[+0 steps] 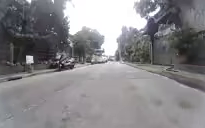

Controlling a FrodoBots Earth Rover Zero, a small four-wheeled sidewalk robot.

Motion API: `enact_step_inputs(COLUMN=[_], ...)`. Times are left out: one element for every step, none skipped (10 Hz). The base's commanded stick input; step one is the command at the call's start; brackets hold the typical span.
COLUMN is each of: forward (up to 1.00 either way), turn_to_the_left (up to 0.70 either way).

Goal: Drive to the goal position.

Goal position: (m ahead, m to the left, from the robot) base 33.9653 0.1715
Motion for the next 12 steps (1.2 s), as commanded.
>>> enact_step_inputs(forward=[1.0, 1.0, 1.0, 1.0, 1.0, 1.0, 1.0, 1.0, 1.0, 1.0, 1.0, 1.0], turn_to_the_left=[-0.08, -0.36, -0.37, -0.16, 0.03, 0.03, 0.03, 0.03, 0.03, 0.03, 0.03, -0.31])
